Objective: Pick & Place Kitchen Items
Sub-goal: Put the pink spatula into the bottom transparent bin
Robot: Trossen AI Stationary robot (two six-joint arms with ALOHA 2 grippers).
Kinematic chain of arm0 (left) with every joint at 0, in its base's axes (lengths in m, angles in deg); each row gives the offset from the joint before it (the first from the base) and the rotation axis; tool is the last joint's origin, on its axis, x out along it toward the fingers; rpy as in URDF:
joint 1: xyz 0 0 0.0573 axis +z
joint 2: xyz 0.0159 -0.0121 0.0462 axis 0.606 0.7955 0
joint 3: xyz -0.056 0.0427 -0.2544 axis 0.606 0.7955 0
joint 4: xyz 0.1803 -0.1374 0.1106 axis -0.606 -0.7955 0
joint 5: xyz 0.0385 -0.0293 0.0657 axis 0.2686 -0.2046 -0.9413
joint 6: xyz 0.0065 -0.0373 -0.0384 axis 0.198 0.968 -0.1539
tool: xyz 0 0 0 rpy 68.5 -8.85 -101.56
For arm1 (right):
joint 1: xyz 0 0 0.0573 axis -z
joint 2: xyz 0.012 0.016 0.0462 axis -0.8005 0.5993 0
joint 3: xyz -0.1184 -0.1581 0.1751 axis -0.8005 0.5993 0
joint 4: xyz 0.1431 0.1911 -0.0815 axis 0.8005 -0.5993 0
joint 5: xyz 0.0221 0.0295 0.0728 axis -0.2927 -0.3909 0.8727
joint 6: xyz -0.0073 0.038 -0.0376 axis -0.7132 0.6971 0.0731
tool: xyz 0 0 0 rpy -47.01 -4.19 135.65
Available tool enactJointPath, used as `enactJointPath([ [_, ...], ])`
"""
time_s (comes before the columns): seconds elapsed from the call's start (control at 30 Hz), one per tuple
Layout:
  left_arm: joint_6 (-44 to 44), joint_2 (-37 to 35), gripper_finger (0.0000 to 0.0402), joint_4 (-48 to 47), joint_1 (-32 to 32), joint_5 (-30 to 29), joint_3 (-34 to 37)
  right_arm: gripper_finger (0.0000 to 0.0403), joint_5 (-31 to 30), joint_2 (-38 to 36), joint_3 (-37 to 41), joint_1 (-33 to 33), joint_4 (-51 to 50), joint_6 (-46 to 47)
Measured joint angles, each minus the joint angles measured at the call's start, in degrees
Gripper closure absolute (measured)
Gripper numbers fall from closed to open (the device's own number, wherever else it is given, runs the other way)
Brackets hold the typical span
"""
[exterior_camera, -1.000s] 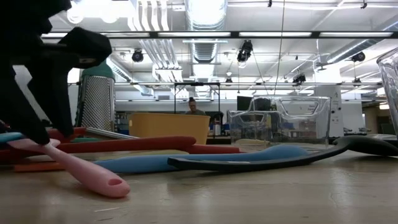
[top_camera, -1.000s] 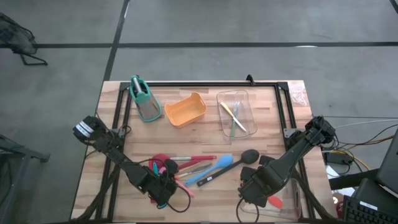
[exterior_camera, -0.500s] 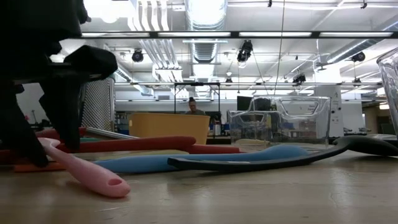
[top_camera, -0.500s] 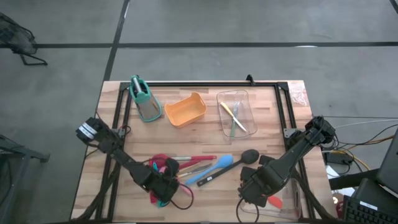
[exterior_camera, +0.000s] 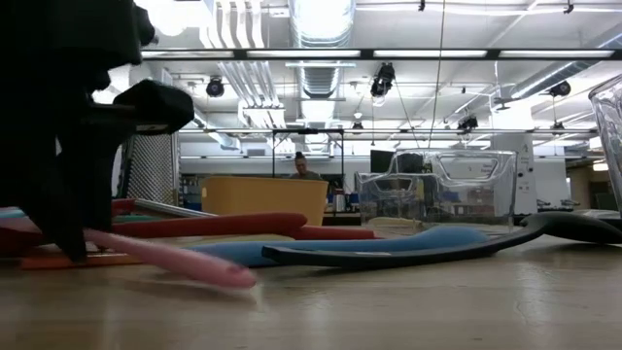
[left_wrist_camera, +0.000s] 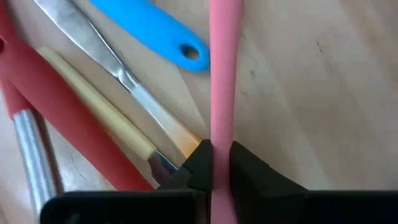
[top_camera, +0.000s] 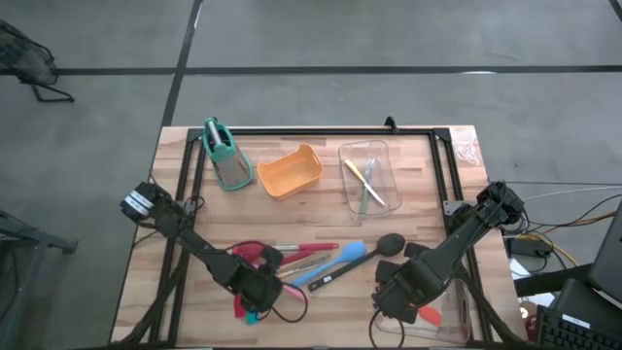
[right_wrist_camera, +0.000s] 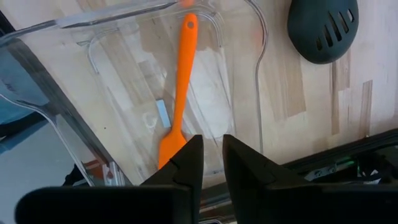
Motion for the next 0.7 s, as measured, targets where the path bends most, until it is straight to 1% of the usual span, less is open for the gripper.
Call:
enactJointPath([
  [0.13, -1.66, -0.45, 0.0363, -0.13, 0.00, -1.13, -2.22, 0.0358, -0.62, -0.28, 0.00, 0.00, 0.02, -1.16],
  [0.3, -5.10, -0.63, 0.0368, -1.21, 0.00, -3.86, -6.14, 0.0364, -1.31, -1.00, 0.00, -0.28, 0.11, -1.38],
  [0.4, -6.48, -1.12, 0.0368, -1.53, 0.00, -5.75, -8.11, 0.0359, -4.81, -1.01, 0.00, -1.10, 1.62, -1.62],
  [0.53, -6.72, -1.86, 0.0366, -1.57, 0.05, -9.96, -10.30, 0.0348, -6.87, -1.09, 0.00, -1.43, 4.63, -3.94],
  [0.6, -7.30, -2.23, 0.0366, -1.37, 0.19, -11.48, -11.37, 0.0344, -10.10, -1.27, 0.00, -2.07, 6.66, -5.78],
  [0.7, -8.59, -2.81, 0.0367, 0.38, 0.27, -12.77, -12.41, 0.0341, -17.35, -1.44, 0.00, -3.32, 9.62, -10.28],
])
